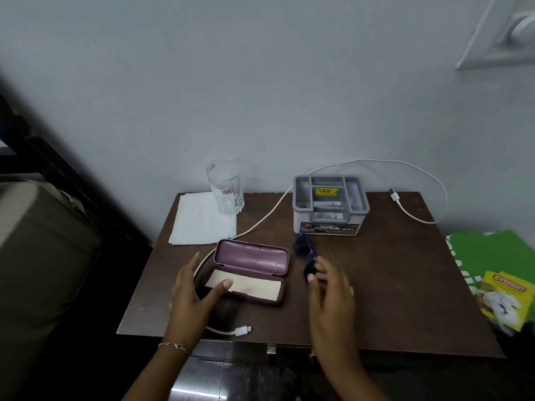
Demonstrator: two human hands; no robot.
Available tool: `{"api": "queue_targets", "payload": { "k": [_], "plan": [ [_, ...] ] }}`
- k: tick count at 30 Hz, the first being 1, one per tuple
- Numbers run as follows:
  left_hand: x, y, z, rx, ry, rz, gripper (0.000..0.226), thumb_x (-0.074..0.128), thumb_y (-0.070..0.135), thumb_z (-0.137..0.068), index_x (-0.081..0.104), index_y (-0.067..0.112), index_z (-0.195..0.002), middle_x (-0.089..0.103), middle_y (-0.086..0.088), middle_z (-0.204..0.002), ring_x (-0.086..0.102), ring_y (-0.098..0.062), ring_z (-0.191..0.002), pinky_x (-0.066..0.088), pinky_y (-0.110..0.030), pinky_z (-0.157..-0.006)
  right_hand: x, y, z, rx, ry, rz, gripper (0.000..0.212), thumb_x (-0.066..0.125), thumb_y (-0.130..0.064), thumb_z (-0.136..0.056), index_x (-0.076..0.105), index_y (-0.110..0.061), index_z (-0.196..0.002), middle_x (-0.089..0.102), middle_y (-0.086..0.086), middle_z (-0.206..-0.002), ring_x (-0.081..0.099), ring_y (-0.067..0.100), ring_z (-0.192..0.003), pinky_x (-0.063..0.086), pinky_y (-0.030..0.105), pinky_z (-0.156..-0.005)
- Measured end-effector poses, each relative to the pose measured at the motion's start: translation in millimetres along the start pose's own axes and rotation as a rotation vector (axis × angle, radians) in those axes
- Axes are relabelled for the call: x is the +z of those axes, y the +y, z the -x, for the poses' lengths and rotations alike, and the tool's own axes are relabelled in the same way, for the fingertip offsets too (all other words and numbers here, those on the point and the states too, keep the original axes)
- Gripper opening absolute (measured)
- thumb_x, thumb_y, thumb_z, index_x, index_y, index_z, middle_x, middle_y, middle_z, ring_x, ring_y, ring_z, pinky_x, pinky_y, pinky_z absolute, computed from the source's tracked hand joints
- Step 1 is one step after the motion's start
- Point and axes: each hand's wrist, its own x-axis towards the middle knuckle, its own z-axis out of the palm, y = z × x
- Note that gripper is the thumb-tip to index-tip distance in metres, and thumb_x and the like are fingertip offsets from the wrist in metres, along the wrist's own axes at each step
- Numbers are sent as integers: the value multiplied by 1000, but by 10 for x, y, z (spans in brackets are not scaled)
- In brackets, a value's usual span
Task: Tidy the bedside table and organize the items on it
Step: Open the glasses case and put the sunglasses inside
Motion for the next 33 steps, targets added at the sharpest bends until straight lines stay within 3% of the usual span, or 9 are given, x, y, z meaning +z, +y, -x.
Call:
{"api": "queue_targets", "payload": {
  "k": [3, 5, 7, 9, 13, 17, 26, 29, 33],
  "plan": [
    [151, 228, 33, 169, 126, -95, 56, 57, 56, -71, 53, 30, -121, 56, 10, -121, 53, -15, -116, 41, -51, -101, -176, 112, 9, 123, 112, -69, 29, 66, -6, -83, 58, -12, -111, 55, -3, -101, 58, 10, -89, 52, 35, -82],
    [331, 465, 45, 312, 114, -179, 37, 51, 48, -81, 58, 32, -113, 62, 11, -113, 57, -11, -106, 42, -46, -97, -201, 180, 26, 184, 96, -59, 33, 71, -6, -78, 59, -13, -109, 55, -2, -99, 58, 15, -89, 53, 35, -81],
    [561, 704, 28, 372, 19, -285, 27, 50, 35, -87, 57, 36, -113, 61, 15, -115, 54, -9, -109, 29, -32, -96, -187, 231, 40, 236, 51, -31, 40, 75, -9, -74, 60, -14, -110, 54, -3, -100, 57, 15, -91, 51, 34, -81],
    [813, 877, -44, 341, -68, -390, 29, 48, 25, -92, 54, 35, -119, 58, 12, -123, 45, -10, -121, 19, -26, -92, -162, 271, 39, 243, 34, 7, 44, 78, -10, -71, 61, -13, -111, 56, -2, -101, 56, 15, -92, 51, 35, -83],
    [1176, 964, -247, 237, -158, -564, 28, 38, 25, -95, 53, 28, -119, 58, 7, -123, 42, -14, -125, 20, -36, -102, -126, 287, 0, 255, 28, 39, 38, 75, -13, -75, 64, -15, -112, 59, 1, -103, 56, 16, -93, 51, 38, -84],
    [1353, 960, -336, 152, -195, -665, 32, 32, 26, -96, 50, 26, -122, 55, 5, -128, 37, -15, -130, 20, -41, -101, -125, 301, -22, 247, 46, 20, 24, 70, -13, -80, 68, -18, -103, 60, 0, -98, 58, 18, -90, 50, 34, -80],
    [1507, 1022, -303, 129, -193, -554, 42, 37, 9, -89, 51, 31, -122, 53, 5, -133, 29, -10, -136, 12, -35, -98, -295, 437, -145, 365, 96, -88, 17, 66, -9, -83, 71, -13, -99, 70, 2, -92, 64, 15, -83, 48, 26, -77],
    [1509, 1044, -273, 133, -197, -511, 40, 35, 9, -91, 54, 32, -117, 57, 6, -127, 36, -10, -131, 14, -35, -98, -403, 521, -206, 453, 115, -133, 17, 64, -7, -84, 72, -11, -99, 72, 5, -94, 65, 17, -84, 49, 28, -80],
    [1474, 1107, -203, 112, -115, -403, 29, 41, 21, -94, 59, 36, -110, 64, 7, -115, 49, -11, -118, 12, -28, -79, -621, 570, -288, 554, 120, -332, 18, 61, -4, -86, 71, -13, -99, 72, 2, -89, 68, 14, -82, 55, 36, -83]
  ]
}}
